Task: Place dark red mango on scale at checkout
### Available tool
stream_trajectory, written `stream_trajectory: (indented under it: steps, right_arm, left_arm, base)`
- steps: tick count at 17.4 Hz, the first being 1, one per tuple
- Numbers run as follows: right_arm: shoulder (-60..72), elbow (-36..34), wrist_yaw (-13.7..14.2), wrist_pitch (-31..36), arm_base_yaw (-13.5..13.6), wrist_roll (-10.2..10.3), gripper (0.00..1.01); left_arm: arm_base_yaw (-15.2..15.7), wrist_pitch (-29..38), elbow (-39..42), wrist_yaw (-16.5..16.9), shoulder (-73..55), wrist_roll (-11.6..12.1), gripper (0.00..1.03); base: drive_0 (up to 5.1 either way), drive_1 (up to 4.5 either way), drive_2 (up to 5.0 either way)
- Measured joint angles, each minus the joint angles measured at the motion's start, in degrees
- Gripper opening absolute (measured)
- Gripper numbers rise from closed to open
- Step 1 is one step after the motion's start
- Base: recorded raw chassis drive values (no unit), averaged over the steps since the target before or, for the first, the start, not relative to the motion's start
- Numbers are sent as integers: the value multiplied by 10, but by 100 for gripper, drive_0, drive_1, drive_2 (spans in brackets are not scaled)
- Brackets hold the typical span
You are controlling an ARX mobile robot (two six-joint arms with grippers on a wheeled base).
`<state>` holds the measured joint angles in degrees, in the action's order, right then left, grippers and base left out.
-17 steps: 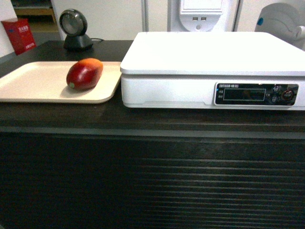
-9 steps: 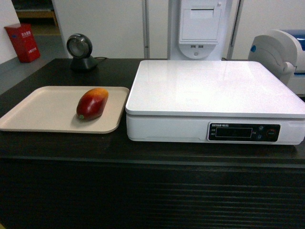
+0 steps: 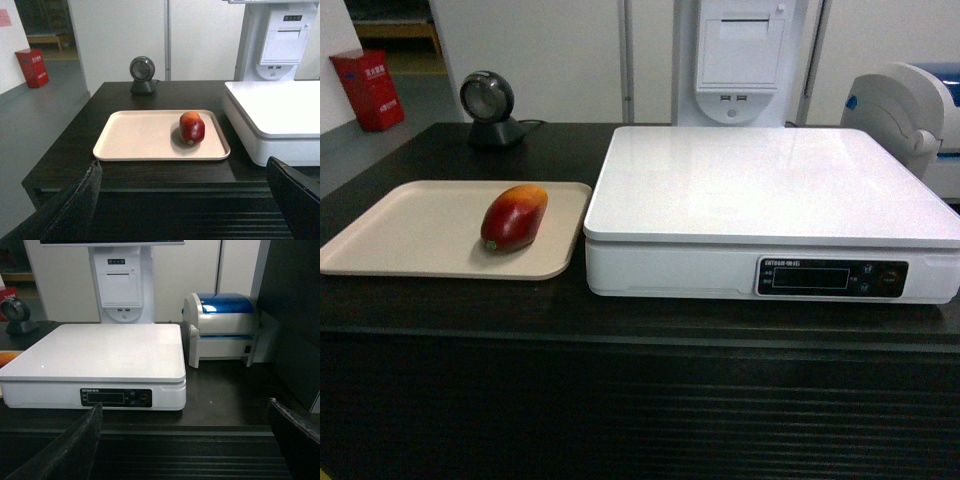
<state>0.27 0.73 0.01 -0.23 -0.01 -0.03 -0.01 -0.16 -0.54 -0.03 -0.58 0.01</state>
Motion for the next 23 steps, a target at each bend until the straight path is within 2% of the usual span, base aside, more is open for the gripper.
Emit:
stream_trajectory:
  steps: [9, 10, 11, 12, 13, 14, 16, 18, 19, 20, 22, 23]
  right_arm:
    - [0, 0, 0, 0, 0, 0, 98]
    - [0, 0, 1, 0, 0, 0, 98]
    - [0, 0, -1, 0, 0, 0, 98]
    - [0, 0, 0, 0, 0, 0, 98]
    - [0, 0, 0, 0, 0, 0, 98]
    - [0, 0, 0, 0, 0, 0, 98]
    - [0, 0, 0, 0, 0, 0, 98]
    - [0, 0, 0, 0, 0, 0, 98]
    - [0, 0, 0, 0, 0, 0, 98]
    - [0, 0, 0, 0, 0, 0, 98]
    - [0, 0, 0, 0, 0, 0, 98]
    - [0, 0, 0, 0, 0, 0, 98]
  left_arm:
    - [0, -1, 0, 0, 0, 0, 98]
    - [-46, -80, -27, -91, -35, -19, 98]
    - [-94, -111, -55, -183, -89, -30, 98]
    - [-108, -91, -62, -223, -111, -31, 98]
    - [-89, -62, -66, -223, -130, -31, 98]
    - [-59, -11, -76, -188, -167, -31, 98]
    - [9, 118, -87, -86, -303, -28, 98]
    - [59, 252, -127, 3, -468, -18, 98]
    - [71, 304, -166, 35, -554, -16, 98]
    - [69, 337, -217, 71, -646, -16, 98]
    - [50, 319, -308, 116, -786, -15, 98]
    - [38, 308, -353, 127, -853, -12, 98]
  base:
    - [0, 0, 0]
    - [0, 0, 0]
    - [0, 0, 0]
    - [0, 0, 0]
    - [0, 0, 0]
    - [0, 0, 0]
    - [0, 0, 0]
    - [0, 0, 0]
    - [0, 0, 0]
    - [0, 0, 0]
    - [0, 0, 0]
    - [0, 0, 0]
